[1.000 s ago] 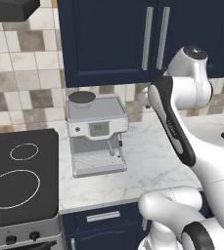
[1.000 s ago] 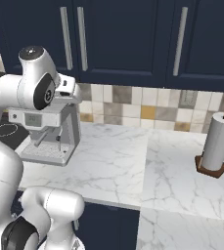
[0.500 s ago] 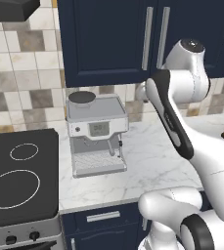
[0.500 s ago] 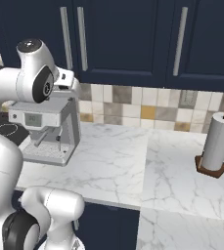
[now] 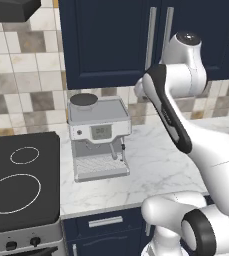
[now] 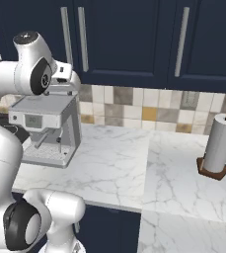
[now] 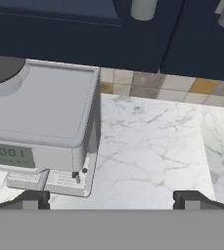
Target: Open the cabinet, pick the kettle from the cabinet, and place it in the sink.
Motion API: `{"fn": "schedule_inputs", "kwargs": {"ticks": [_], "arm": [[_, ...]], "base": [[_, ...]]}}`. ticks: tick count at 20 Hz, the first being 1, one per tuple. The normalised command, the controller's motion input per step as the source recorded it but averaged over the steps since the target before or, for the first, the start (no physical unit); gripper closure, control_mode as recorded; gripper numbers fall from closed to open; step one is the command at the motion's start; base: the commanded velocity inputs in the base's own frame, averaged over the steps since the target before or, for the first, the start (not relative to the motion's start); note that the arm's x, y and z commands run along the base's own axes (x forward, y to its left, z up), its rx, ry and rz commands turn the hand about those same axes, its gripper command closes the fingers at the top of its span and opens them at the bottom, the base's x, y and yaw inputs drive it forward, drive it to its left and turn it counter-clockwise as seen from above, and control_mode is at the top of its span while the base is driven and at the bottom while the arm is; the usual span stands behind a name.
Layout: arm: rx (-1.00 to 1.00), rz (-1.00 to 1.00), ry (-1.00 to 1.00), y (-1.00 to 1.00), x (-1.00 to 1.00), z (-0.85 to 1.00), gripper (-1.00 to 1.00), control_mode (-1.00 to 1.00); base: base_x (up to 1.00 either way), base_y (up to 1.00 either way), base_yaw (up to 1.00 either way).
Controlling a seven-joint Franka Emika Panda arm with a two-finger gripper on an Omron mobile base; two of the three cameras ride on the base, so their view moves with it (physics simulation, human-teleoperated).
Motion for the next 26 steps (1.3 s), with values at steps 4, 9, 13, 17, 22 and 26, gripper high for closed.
{"fn": "schedule_inputs", "kwargs": {"ticks": [4,9,13,17,22,26], "arm": [[-0.01,0.0,0.03,0.07,0.18,0.13,-1.0,-1.0],[-0.03,0.0,0.02,0.05,0.18,0.12,-1.0,-1.0],[-0.02,0.0,-0.02,0.03,0.14,0.12,-1.0,-1.0],[-0.03,-0.03,-0.01,0.01,0.2,0.08,-1.0,-1.0],[0.0,0.0,-0.04,0.0,0.13,0.1,-1.0,-1.0],[0.0,0.0,-0.14,-0.01,0.03,0.12,-1.0,-1.0]], "base": [[0.0,0.0,0.0],[0.0,0.0,0.0],[0.0,0.0,0.0],[0.0,0.0,0.0],[0.0,0.0,0.0],[0.0,0.0,0.0]]}}
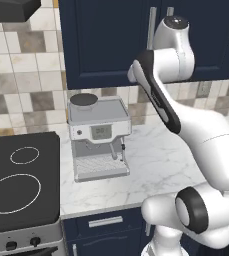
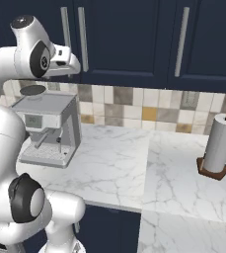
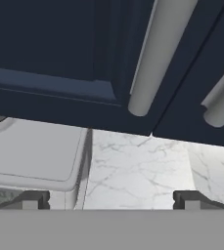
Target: Open the cabinet, pick the kettle from the cabinet, and place it in the sink.
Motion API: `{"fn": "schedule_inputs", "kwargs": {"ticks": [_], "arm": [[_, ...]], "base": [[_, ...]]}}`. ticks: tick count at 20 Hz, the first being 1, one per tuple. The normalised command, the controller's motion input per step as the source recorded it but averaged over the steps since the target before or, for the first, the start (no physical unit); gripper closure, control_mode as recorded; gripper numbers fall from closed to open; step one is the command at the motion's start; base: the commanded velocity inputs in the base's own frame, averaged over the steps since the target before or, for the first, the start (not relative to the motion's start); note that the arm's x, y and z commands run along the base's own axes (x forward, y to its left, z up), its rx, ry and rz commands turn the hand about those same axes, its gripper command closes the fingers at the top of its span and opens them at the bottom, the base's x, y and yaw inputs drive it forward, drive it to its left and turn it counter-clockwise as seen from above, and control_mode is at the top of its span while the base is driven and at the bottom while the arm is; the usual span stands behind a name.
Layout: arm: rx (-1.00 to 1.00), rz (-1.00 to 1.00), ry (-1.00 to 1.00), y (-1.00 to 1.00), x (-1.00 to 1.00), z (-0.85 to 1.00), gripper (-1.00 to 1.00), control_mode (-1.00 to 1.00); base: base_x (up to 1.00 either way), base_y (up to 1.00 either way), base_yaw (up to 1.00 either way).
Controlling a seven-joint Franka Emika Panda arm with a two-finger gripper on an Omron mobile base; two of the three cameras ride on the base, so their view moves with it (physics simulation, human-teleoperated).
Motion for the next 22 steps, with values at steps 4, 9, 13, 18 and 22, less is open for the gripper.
{"fn": "schedule_inputs", "kwargs": {"ticks": [4,9,13,18,22], "arm": [[0.0,0.0,-0.16,0.0,0.03,0.12,-1.0,-1.0],[0.0,0.0,-0.14,0.0,0.05,0.13,-1.0,-1.0],[0.0,-0.03,-0.13,0.0,0.12,0.15,-1.0,-1.0],[0.0,-0.01,-0.07,0.0,0.17,0.15,-1.0,-1.0],[0.0,-0.04,-0.02,-0.05,0.16,0.11,-1.0,-1.0]], "base": [[0.0,0.0,0.0],[0.0,0.0,0.0],[0.0,0.0,0.0],[0.0,0.0,0.0],[0.0,0.0,0.0]]}}
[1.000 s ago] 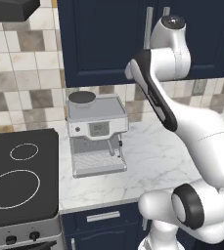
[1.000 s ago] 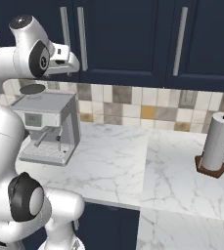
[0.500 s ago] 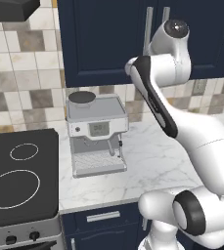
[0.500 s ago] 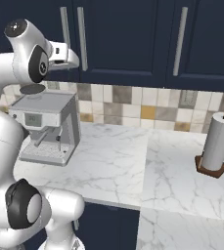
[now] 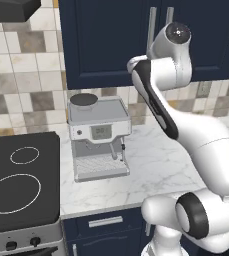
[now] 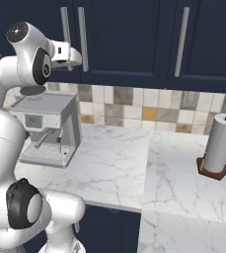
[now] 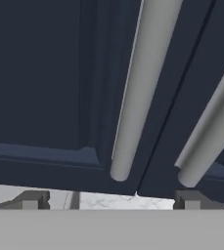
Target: Open the cabinet, pick the kettle from the cabinet, and place it in the sink.
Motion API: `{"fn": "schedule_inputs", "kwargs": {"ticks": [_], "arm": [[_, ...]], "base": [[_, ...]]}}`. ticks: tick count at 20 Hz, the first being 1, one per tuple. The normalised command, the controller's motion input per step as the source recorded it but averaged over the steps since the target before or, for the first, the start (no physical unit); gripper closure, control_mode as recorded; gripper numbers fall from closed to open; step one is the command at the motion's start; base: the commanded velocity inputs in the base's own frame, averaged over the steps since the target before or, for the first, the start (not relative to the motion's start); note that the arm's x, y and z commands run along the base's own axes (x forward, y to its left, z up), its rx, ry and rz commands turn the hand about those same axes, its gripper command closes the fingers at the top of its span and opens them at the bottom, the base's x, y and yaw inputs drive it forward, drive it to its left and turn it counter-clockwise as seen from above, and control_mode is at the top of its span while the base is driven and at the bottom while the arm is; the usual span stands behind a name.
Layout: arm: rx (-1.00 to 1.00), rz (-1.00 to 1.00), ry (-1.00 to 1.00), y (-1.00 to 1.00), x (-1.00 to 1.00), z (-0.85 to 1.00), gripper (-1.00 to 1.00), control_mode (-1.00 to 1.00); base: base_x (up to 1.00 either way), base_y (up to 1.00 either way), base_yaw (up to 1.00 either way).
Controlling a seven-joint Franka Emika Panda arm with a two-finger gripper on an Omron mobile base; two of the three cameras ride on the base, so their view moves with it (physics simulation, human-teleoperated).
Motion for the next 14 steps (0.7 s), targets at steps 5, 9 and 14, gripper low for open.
{"fn": "schedule_inputs", "kwargs": {"ticks": [5,9,14], "arm": [[0.02,-0.05,0.0,-0.02,0.2,0.05,-1.0,-1.0],[0.04,-0.02,0.0,0.0,0.22,0.01,-1.0,-1.0],[0.03,0.0,0.0,0.0,0.24,0.02,-1.0,-1.0]], "base": [[0.0,0.0,0.0],[0.0,0.0,0.0],[0.0,0.0,0.0]]}}
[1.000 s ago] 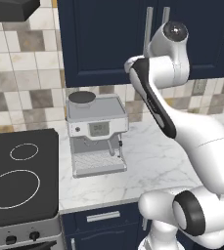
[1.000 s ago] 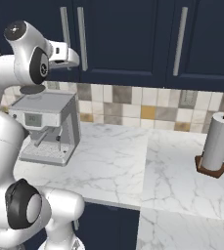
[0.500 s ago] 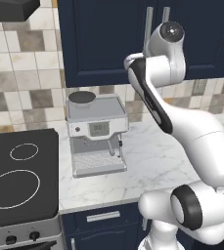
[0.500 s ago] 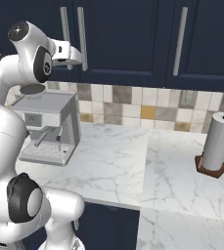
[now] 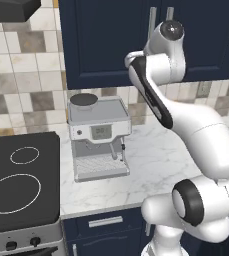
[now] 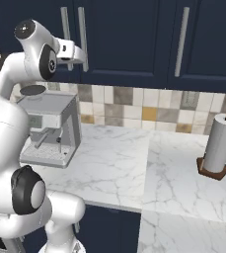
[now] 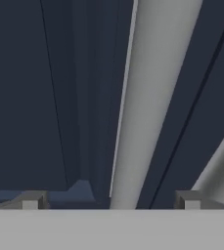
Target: Open the cabinet, pick the kettle from the cabinet, and place it in the sink.
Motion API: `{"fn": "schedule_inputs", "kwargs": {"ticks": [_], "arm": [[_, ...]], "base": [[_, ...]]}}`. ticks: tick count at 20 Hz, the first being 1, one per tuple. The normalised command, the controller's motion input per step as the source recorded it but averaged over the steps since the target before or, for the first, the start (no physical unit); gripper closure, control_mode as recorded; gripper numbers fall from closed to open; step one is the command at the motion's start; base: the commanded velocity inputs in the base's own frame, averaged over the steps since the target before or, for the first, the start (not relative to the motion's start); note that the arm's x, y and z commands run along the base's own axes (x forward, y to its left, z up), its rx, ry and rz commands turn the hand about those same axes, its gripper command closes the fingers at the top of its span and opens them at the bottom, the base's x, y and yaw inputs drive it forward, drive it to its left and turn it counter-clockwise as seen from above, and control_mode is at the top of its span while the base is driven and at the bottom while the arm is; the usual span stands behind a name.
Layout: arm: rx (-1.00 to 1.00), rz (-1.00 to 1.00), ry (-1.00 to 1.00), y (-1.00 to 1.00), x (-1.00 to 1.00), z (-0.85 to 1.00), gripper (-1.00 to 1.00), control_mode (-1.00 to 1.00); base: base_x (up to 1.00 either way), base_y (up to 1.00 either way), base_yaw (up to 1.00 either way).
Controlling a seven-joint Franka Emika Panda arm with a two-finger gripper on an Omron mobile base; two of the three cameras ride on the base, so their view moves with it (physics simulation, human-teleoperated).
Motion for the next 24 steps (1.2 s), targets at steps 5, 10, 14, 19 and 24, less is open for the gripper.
{"fn": "schedule_inputs", "kwargs": {"ticks": [5,10,14,19,24], "arm": [[0.0,0.0,0.0,0.0,0.22,0.02,-1.0,-1.0],[0.0,0.0,0.0,0.0,0.24,0.03,-1.0,-1.0],[0.0,0.0,0.0,-0.02,0.24,0.03,-1.0,-1.0],[0.0,0.0,0.0,0.0,0.23,0.0,1.0,-1.0],[0.0,-0.01,0.0,0.0,0.22,0.0,1.0,-1.0]], "base": [[0.0,0.0,0.0],[0.0,0.0,0.0],[0.0,0.0,0.0],[0.0,0.0,0.0],[0.0,0.0,0.0]]}}
